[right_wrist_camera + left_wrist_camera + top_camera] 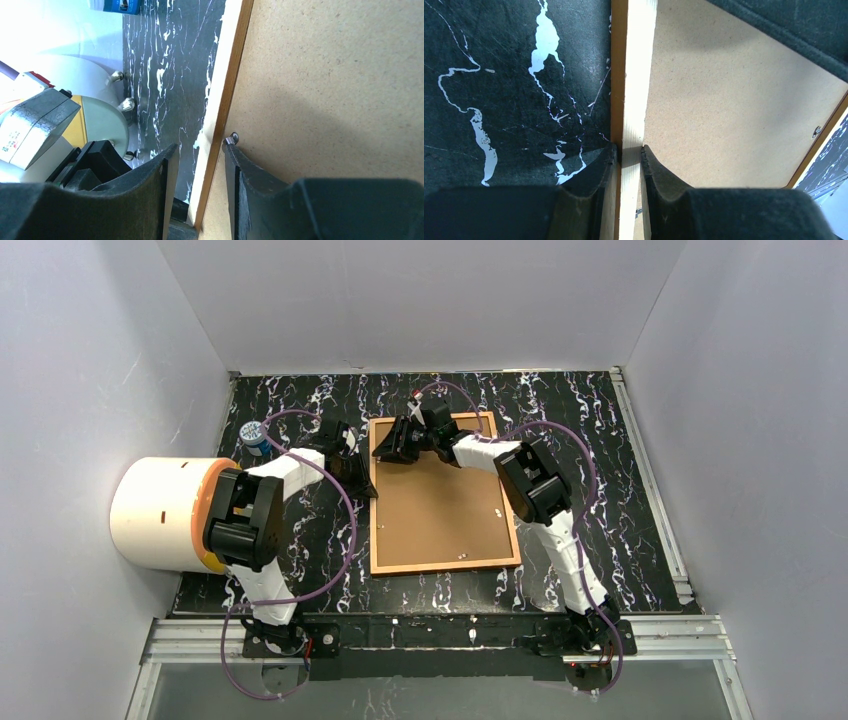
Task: Put the photo into the frame
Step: Install the photo frame at the center of the board.
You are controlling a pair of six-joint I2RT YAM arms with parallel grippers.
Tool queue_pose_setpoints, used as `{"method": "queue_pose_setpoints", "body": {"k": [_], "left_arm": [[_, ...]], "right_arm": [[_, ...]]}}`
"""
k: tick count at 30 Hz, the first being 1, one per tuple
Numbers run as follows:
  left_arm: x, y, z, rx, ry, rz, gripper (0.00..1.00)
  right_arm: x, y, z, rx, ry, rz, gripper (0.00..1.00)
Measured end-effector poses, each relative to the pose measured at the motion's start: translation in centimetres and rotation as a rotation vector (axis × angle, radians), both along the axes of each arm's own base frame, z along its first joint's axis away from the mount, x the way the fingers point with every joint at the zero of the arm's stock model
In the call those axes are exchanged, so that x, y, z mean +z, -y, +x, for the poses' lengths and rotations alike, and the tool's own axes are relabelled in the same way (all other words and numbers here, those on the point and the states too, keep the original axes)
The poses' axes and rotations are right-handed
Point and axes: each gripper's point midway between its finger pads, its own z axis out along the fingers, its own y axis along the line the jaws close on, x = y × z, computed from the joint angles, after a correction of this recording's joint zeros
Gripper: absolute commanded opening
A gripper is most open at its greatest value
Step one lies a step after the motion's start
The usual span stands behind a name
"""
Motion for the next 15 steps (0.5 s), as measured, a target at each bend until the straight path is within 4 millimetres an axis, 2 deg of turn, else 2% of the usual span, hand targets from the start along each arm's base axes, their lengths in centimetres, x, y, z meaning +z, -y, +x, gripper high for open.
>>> {"method": "queue_pose_setpoints", "body": {"k": [15], "left_arm": [[0.00,0.00,0.01,0.000,0.000,0.000,0.03]], "right_arm": [[0.04,-0.44,0.28,-0.039,-0.060,0.028,0.49]]}}
